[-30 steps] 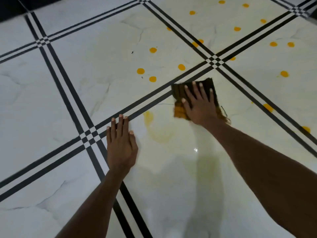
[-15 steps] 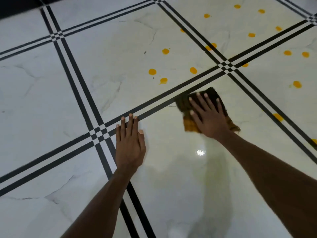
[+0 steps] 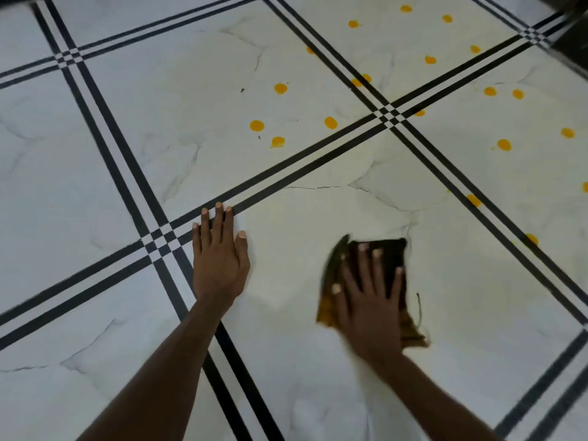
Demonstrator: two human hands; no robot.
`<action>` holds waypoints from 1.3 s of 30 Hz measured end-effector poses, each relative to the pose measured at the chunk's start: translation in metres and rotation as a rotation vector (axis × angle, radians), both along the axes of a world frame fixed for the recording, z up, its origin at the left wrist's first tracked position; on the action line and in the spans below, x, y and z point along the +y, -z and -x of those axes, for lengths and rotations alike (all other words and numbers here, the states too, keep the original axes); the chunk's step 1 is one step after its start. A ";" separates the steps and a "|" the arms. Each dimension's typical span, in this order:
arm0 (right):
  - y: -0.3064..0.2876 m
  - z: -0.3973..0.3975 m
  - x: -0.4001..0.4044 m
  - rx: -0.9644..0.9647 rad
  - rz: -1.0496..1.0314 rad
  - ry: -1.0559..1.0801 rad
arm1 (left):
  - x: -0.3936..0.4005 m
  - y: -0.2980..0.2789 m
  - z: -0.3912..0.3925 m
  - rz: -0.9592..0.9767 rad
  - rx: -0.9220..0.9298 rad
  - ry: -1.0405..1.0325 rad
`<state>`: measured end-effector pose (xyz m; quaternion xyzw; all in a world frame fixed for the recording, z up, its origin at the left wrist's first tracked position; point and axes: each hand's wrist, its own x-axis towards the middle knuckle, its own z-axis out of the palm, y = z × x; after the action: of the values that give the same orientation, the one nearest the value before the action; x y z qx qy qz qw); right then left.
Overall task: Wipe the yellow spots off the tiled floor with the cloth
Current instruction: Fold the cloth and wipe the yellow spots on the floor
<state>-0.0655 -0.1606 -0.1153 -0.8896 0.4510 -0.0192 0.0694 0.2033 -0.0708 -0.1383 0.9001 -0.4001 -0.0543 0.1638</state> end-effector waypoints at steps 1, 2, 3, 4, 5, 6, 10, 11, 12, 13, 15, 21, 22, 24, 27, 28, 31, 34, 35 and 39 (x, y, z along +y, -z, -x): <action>0.000 -0.010 0.029 -0.008 -0.033 -0.126 | 0.001 0.000 0.001 0.000 0.000 0.009; 0.002 -0.024 0.047 -0.026 -0.071 -0.280 | 0.002 -0.001 -0.001 0.002 0.005 0.012; 0.002 -0.040 0.046 -0.045 -0.090 -0.404 | 0.003 -0.002 -0.002 0.010 0.012 0.015; 0.002 -0.055 0.026 -0.069 -0.078 -0.472 | 0.003 -0.001 -0.002 0.016 0.017 0.015; 0.004 -0.067 -0.004 -0.084 -0.060 -0.472 | 0.002 0.000 -0.002 0.023 0.017 0.016; 0.007 -0.072 -0.038 -0.074 -0.033 -0.416 | 0.001 0.001 -0.002 0.028 0.013 0.014; 0.016 -0.018 -0.111 -0.037 0.066 0.035 | 0.002 0.005 -0.002 0.029 -0.014 0.010; 0.014 -0.002 -0.095 -0.055 0.064 0.094 | 0.002 0.005 -0.002 0.022 -0.019 0.012; 0.011 0.007 -0.069 -0.050 0.068 0.093 | 0.002 0.006 -0.002 0.016 -0.020 0.010; 0.009 0.009 -0.039 -0.026 0.058 0.024 | 0.002 0.005 -0.001 0.007 -0.023 0.008; 0.006 -0.005 -0.001 0.005 -0.023 -0.207 | 0.003 0.004 0.001 -0.006 -0.023 0.015; 0.012 -0.060 -0.111 0.003 0.017 -0.330 | 0.003 0.005 -0.003 0.006 -0.023 0.032; 0.014 -0.047 -0.131 -0.002 0.042 -0.177 | 0.003 0.006 -0.003 0.006 -0.024 0.030; 0.018 -0.007 -0.142 -0.045 0.053 0.056 | 0.002 0.007 -0.003 0.004 -0.036 0.030; 0.016 0.027 -0.067 -0.058 0.070 0.118 | 0.004 0.007 -0.003 -0.018 -0.038 0.024; 0.016 0.024 -0.032 -0.059 0.062 0.040 | 0.005 0.006 -0.002 -0.027 -0.042 0.021; 0.013 -0.012 0.007 -0.101 -0.013 -0.300 | 0.004 0.002 0.000 -0.036 -0.042 0.047; 0.016 -0.051 -0.057 -0.108 -0.015 -0.399 | 0.000 0.001 0.001 -0.017 -0.015 0.054; 0.018 -0.055 -0.085 -0.089 0.003 -0.347 | -0.003 0.000 0.002 -0.002 0.010 0.073; 0.022 0.003 -0.144 -0.071 0.015 0.088 | -0.049 -0.013 0.029 0.065 0.090 0.353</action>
<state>-0.0686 -0.3043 -0.1373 -0.8682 0.4868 -0.0570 0.0779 0.1741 -0.1198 -0.1253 0.8067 -0.5458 -0.1092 0.1986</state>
